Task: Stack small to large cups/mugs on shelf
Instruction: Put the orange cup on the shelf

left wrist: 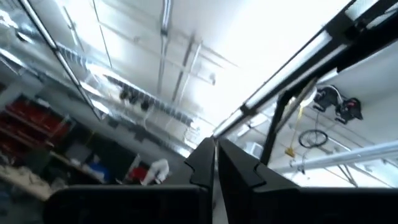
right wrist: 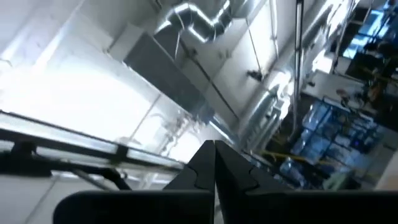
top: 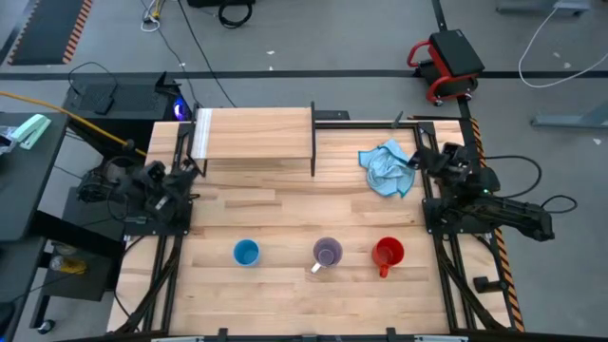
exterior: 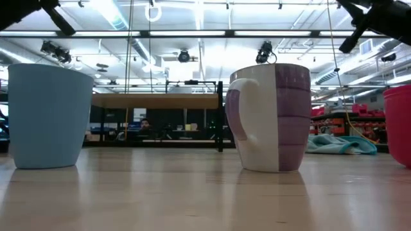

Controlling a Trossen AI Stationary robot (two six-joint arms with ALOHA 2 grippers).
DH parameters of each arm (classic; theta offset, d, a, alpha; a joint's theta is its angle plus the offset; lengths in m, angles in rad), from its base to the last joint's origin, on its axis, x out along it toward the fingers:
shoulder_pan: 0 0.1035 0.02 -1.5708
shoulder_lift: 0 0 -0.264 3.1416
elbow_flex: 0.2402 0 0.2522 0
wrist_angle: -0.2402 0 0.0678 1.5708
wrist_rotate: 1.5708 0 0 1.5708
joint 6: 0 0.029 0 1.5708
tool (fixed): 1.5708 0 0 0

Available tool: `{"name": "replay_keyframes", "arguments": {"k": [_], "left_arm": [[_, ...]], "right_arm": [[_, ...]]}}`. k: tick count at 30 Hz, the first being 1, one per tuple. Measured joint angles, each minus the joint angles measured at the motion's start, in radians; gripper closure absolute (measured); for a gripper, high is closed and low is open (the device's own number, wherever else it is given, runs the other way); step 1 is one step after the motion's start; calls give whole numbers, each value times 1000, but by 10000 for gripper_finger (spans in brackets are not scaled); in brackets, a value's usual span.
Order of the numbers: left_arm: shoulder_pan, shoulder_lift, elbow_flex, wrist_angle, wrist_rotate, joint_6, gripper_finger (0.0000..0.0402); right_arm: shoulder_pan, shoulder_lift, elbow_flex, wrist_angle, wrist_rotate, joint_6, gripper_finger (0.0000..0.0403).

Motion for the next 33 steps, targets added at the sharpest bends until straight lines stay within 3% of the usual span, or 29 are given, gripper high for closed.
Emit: {"name": "replay_keyframes", "arguments": {"k": [5,10,14,18,21,23,29,33], "left_arm": [[0,0,0,44,-13,63,371],[0,1,30,60,-36,27,367],[0,1,118,-28,-34,45,369],[0,5,245,-247,-34,68,368],[0,26,343,-451,-39,58,365],[0,50,407,-574,-57,33,366],[0,130,515,-793,-72,-32,375],[0,160,523,-838,-76,-50,375]], "right_arm": [[0,0,0,4,39,-44,393],[0,2,62,11,50,-60,393],[0,44,212,12,-15,-158,393],[0,149,424,-61,-175,-234,393],[0,255,604,-260,-277,-240,393],[0,333,741,-482,-313,-235,393],[0,608,1161,-1352,-312,-251,391],[1,783,1377,-1764,-271,-290,386]]}}
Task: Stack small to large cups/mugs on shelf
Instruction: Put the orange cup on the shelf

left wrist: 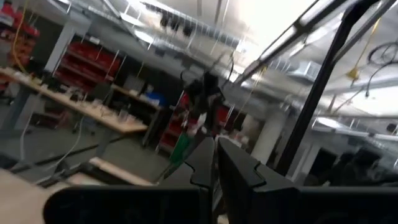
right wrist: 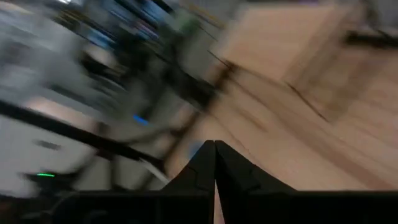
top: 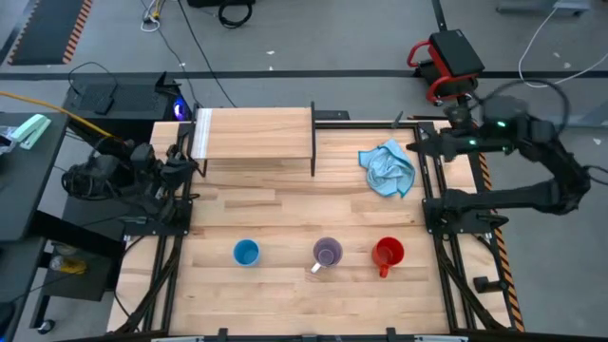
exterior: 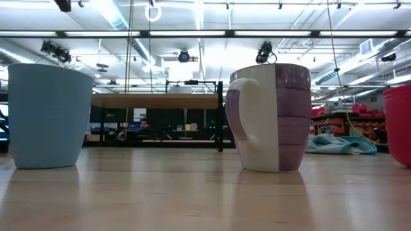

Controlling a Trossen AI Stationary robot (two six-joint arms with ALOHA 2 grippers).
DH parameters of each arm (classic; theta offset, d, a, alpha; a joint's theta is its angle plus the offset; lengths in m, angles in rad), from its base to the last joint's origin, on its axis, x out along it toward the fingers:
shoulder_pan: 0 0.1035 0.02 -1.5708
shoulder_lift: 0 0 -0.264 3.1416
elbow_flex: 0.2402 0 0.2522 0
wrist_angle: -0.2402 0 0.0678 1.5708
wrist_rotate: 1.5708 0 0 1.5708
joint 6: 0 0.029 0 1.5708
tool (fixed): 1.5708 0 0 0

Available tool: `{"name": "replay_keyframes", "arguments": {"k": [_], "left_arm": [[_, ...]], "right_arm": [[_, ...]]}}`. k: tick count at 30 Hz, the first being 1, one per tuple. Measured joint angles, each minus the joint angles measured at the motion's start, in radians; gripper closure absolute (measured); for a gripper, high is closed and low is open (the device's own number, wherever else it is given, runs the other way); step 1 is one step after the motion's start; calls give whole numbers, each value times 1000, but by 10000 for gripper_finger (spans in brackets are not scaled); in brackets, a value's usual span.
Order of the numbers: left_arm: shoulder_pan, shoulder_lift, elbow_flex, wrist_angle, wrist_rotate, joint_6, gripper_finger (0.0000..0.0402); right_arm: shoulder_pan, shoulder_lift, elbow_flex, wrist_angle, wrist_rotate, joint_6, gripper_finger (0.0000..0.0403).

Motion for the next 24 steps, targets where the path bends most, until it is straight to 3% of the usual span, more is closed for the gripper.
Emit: {"name": "replay_keyframes", "arguments": {"k": [4,9,24], "left_arm": [[0,7,0,-72,-33,-52,370],[0,6,0,-173,-75,-135,366],[0,60,0,-441,-89,-398,375]], "right_arm": [[0,124,134,-244,48,-19,382],[62,193,171,-370,50,15,382],[611,245,15,-376,263,479,382]]}}
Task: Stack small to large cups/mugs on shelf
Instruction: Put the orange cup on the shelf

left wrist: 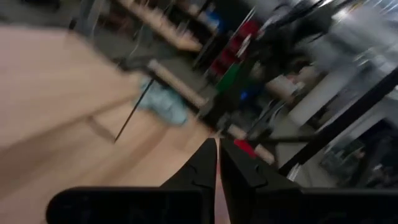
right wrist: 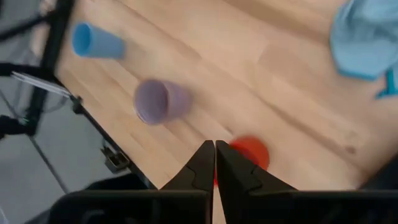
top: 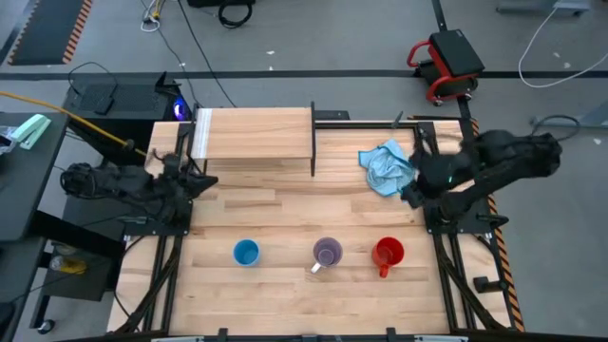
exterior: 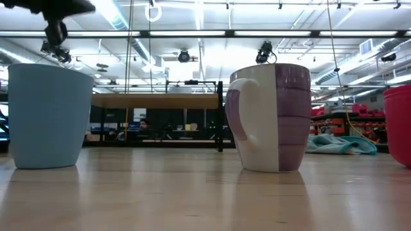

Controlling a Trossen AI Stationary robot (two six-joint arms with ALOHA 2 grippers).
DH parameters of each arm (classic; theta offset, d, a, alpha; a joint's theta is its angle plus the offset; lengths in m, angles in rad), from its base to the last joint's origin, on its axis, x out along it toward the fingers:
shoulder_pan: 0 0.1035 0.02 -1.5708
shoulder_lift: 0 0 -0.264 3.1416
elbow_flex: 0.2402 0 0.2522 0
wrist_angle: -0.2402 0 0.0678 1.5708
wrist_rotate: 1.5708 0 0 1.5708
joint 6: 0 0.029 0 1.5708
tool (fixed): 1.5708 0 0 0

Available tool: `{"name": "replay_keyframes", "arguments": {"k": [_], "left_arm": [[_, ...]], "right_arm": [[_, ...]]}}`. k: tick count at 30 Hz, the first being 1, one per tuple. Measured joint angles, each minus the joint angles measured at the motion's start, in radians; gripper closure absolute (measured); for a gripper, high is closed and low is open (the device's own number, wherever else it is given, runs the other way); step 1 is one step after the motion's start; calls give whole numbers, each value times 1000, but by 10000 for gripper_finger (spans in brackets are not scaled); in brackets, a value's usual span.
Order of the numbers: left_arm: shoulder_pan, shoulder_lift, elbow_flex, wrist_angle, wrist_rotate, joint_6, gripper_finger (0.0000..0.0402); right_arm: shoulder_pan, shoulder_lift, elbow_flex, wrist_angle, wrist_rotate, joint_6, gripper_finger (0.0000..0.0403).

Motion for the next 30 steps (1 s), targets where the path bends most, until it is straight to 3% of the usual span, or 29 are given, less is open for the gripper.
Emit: {"name": "replay_keyframes", "arguments": {"k": [13,23,30], "left_arm": [[0,243,0,-27,41,-126,373],[0,273,0,-15,87,-175,362],[0,272,0,-15,91,-181,366]], "right_arm": [[307,143,-213,-3,3,292,378],[332,179,-375,149,-11,339,315],[329,179,-442,178,-12,410,300]]}}
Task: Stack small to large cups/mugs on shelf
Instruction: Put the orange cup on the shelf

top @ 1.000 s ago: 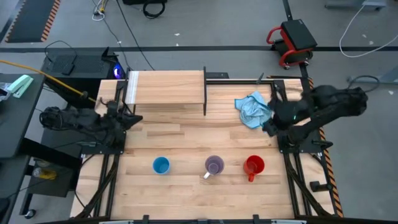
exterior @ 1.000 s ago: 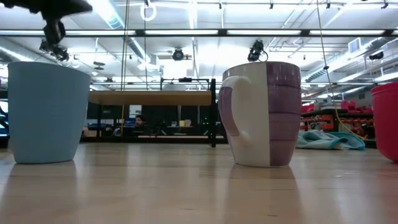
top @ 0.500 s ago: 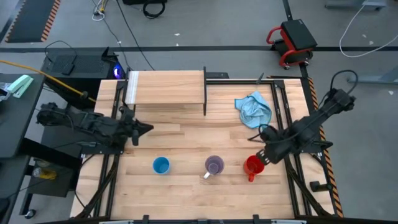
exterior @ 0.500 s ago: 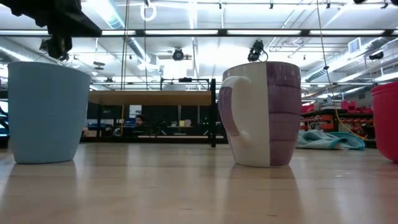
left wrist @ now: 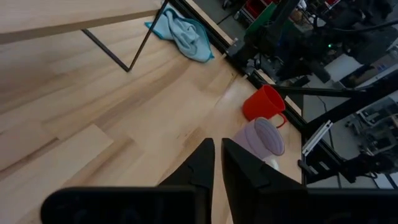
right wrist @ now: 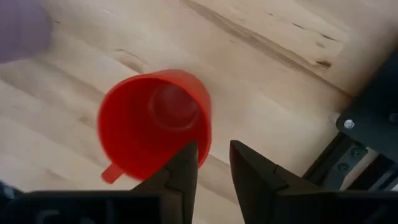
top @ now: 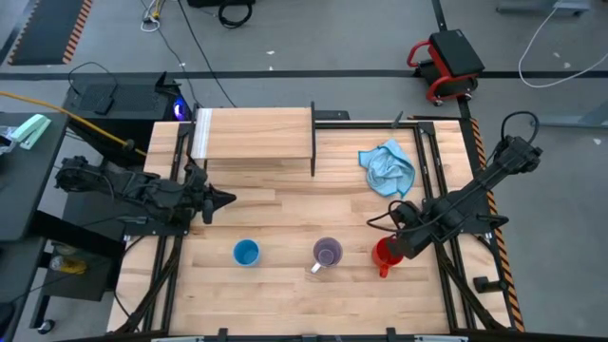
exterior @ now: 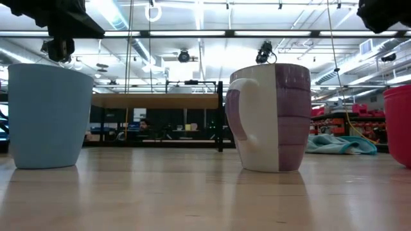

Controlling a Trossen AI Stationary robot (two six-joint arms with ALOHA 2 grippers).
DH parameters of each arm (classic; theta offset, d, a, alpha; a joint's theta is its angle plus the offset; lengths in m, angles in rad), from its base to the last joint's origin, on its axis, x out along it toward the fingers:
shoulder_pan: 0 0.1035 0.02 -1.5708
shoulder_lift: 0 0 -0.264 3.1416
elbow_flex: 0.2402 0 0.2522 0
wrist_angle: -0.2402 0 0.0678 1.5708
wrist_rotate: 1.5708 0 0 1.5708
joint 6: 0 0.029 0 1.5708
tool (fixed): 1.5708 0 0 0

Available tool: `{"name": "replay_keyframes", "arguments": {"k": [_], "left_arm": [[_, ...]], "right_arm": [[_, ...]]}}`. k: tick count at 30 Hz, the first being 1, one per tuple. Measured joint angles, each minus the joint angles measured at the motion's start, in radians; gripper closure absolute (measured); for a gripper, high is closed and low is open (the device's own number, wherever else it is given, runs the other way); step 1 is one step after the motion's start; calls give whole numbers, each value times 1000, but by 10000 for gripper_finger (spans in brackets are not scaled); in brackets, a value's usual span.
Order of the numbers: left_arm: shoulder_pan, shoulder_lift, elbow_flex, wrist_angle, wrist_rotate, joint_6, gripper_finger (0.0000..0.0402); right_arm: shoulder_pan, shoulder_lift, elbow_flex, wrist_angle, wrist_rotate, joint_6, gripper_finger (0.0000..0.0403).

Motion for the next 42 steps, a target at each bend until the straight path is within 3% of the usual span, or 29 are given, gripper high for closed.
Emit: {"name": "replay_keyframes", "arguments": {"k": [7,20,36,42], "left_arm": [[0,0,0,0,0,-14,361],[0,0,0,-1,0,-18,367],[0,0,0,-3,0,-19,371],[0,0,0,-3,0,-19,368]], "right_arm": [[0,0,-64,126,0,5,300],[0,6,-111,128,0,33,300],[0,120,-111,165,-7,36,300],[0,142,-111,164,-34,41,327]]}}
